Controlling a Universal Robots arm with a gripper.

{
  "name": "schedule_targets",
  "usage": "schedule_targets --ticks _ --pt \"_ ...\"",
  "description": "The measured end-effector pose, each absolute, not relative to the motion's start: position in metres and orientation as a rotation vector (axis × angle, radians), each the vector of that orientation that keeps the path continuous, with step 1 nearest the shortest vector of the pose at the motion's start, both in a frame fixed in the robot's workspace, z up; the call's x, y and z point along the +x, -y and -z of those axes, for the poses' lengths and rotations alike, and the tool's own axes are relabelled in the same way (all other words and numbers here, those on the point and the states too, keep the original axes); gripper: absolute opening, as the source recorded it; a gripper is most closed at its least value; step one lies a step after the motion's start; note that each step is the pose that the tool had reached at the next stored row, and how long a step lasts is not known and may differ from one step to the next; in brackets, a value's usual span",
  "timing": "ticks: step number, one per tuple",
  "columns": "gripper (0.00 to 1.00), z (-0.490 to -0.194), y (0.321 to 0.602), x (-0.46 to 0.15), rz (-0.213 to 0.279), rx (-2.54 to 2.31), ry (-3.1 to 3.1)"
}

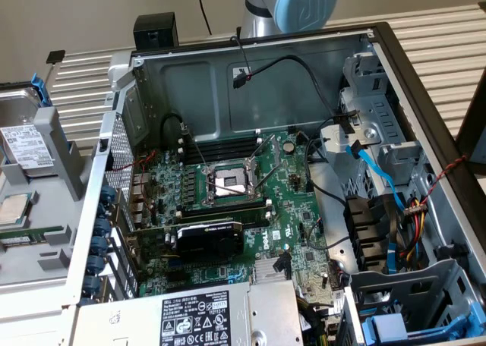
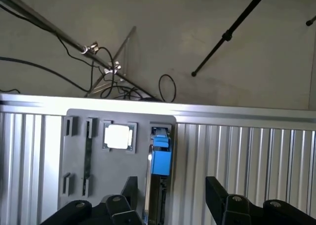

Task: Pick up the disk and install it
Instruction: 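Pick up the disk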

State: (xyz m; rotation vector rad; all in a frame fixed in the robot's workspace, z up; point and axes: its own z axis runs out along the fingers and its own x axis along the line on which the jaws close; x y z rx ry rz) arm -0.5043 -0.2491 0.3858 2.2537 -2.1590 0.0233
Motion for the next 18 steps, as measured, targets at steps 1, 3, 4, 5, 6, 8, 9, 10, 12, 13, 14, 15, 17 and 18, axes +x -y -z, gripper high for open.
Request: schedule_targets --ticks 1,3,4,5,6,8,9,10,12,13,14,15,17,18 --pt "0.66 -0.385 0.248 -0.506 -0.025 2.252 2.158" --pt "0.66 -0.383 0.247 -0.509 -0.033 2.249 2.154" --pt "0.66 -0.383 0.247 -0.51 -0.036 2.247 2.153" --pt "0.66 -0.382 0.247 -0.511 -0.038 2.247 2.151" --pt "0.66 -0.381 0.248 -0.511 -0.04 2.247 2.149" --pt "0.66 -0.379 0.248 -0.512 -0.041 2.249 2.146" --pt "0.66 -0.378 0.249 -0.512 -0.041 2.251 2.144" --pt "0.66 -0.378 0.249 -0.512 -0.041 2.252 2.142" --pt "0.66 -0.375 0.251 -0.512 -0.041 2.256 2.139" --pt "0.66 -0.374 0.251 -0.512 -0.041 2.257 2.137" --pt "0.66 -0.373 0.252 -0.512 -0.041 2.259 2.136" --pt "0.66 -0.371 0.254 -0.512 -0.041 2.26 2.135" --pt "0.66 -0.368 0.258 -0.512 -0.041 2.262 2.133" --pt "0.66 -0.366 0.261 -0.512 -0.041 2.262 2.133"
